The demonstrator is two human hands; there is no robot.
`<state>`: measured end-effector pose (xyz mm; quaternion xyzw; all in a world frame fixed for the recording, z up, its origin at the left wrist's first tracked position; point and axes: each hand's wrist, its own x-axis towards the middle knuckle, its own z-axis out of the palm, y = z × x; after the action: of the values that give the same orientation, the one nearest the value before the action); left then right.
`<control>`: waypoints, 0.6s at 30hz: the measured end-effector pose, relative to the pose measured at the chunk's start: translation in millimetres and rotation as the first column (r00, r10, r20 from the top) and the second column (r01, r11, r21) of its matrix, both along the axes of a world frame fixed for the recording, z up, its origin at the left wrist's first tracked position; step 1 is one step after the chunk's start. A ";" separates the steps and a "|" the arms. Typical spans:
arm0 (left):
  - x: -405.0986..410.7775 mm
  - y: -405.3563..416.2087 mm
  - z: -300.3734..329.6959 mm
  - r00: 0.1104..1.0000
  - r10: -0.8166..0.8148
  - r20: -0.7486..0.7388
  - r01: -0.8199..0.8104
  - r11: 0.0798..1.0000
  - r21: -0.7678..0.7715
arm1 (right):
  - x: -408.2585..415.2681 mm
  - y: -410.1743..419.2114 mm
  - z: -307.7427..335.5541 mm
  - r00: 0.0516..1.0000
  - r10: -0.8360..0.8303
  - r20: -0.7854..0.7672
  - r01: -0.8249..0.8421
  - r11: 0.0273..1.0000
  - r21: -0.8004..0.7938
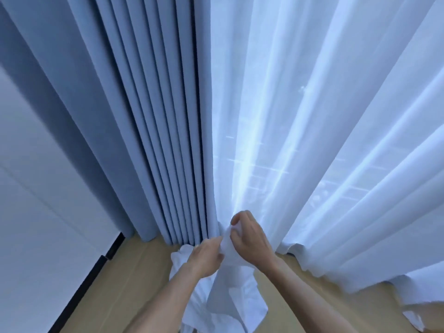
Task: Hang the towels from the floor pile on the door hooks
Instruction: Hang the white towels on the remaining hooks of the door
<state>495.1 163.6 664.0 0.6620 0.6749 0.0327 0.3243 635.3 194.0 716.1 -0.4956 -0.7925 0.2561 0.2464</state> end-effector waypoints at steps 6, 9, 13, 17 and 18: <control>-37.0 -2.3 101.8 0.952 0.269 0.147 -0.290 0.947 0.142 | -5.9 17.3 87.4 0.993 0.115 0.025 -0.117 0.964 0.239; -55.1 -14.6 154.4 0.927 0.324 0.189 -0.366 0.891 0.270 | -3.2 26.1 110.7 0.987 0.070 0.146 -0.112 0.947 0.303; -74.0 -42.5 212.1 0.896 0.378 0.230 -0.441 0.809 0.388 | -27.6 22.8 138.4 0.945 0.258 0.204 -0.314 0.890 0.331; -98.6 -74.7 253.8 0.853 0.446 0.272 -0.522 0.741 0.423 | -87.4 -12.3 178.9 0.790 0.552 0.266 -0.607 0.765 0.217; -105.0 -84.5 262.4 0.838 0.465 0.284 -0.545 0.715 0.438 | -103.1 -21.4 186.1 0.772 0.572 0.277 -0.629 0.749 0.205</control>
<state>390.1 79.1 926.4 0.5081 0.7705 0.3454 0.1699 532.2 172.6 902.2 -0.1945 -0.9586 0.1540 0.1398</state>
